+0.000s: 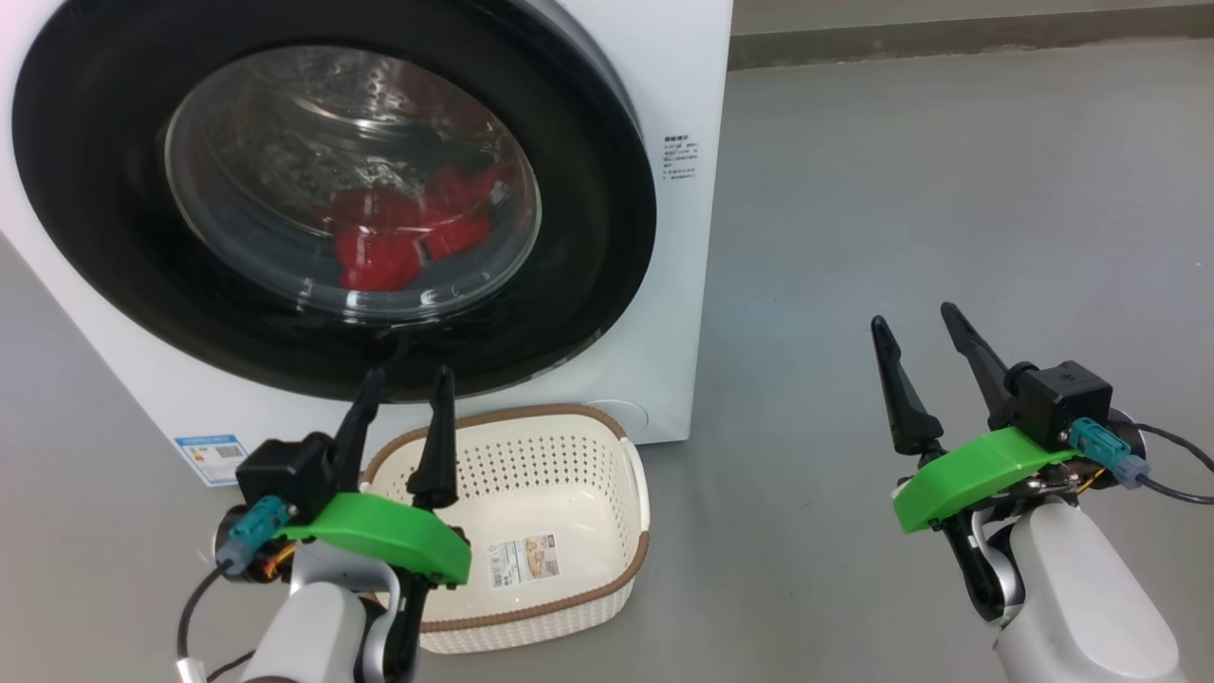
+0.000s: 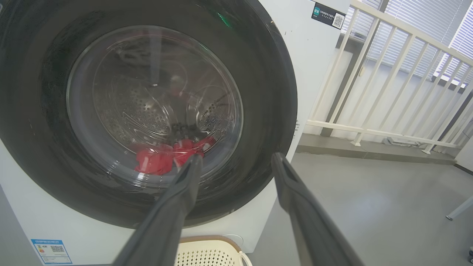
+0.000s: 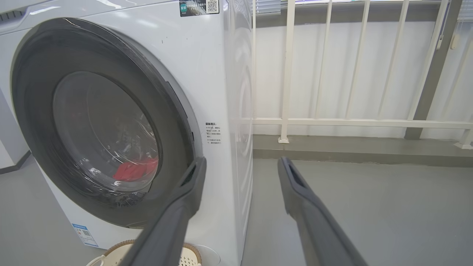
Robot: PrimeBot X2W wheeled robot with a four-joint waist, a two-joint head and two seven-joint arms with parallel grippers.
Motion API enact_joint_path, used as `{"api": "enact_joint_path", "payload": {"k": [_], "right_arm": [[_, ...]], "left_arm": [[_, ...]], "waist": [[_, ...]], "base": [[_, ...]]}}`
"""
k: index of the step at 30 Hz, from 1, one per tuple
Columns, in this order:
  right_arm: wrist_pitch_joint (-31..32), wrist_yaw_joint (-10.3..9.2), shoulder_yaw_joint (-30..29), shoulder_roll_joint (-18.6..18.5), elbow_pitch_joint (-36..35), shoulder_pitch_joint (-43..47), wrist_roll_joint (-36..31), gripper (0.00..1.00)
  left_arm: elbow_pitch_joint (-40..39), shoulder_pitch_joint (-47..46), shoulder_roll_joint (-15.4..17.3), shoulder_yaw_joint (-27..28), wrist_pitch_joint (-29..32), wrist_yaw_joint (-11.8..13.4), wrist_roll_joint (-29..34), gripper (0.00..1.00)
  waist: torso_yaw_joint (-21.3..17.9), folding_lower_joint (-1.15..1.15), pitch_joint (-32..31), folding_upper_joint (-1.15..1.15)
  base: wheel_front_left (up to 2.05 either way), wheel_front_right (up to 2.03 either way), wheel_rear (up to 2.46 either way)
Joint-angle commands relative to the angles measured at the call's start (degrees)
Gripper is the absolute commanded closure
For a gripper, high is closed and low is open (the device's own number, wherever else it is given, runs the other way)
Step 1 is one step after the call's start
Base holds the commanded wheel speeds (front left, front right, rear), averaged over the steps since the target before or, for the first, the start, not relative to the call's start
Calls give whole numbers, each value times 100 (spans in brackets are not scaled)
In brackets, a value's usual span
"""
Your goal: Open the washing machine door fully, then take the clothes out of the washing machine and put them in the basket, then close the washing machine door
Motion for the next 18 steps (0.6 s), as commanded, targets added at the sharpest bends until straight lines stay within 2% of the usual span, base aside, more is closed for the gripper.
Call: {"api": "enact_joint_path", "payload": {"k": [1,18], "right_arm": [[-37,36,79,12,-117,-200,63,0],[-37,36,-66,12,-93,-181,100,0]], "left_arm": [[-122,-196,107,203,-70,47,-19,0],[-287,-115,107,118,-70,142,-68,0]], "waist": [[-8,0,-4,0],[29,0,80,0]], "base": [[0,0,0],[0,0,0]]}}
